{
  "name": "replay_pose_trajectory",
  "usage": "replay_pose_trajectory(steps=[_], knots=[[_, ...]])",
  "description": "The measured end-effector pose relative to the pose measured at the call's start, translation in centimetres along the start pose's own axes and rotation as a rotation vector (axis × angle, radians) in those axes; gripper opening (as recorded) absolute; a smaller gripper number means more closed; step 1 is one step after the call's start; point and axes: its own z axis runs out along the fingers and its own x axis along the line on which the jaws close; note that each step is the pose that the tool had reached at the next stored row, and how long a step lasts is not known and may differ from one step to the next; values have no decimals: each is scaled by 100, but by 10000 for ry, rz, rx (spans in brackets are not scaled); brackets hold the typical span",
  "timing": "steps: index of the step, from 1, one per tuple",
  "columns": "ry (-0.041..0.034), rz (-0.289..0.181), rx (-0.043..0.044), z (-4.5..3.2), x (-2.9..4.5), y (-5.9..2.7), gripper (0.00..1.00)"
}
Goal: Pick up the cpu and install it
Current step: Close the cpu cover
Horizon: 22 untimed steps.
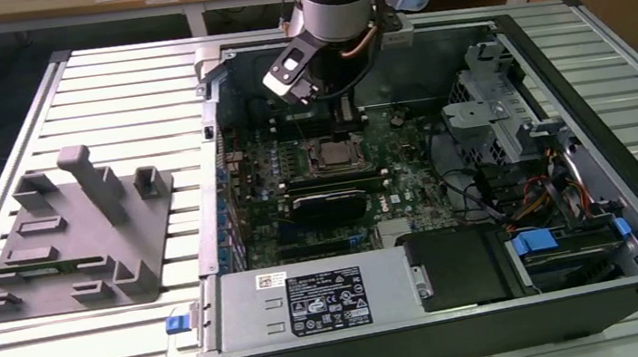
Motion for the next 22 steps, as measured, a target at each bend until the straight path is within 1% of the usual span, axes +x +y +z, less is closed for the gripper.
replay_pose_trajectory(steps=[22], knots=[[103,-3971,-131,29,1,-1,11]])
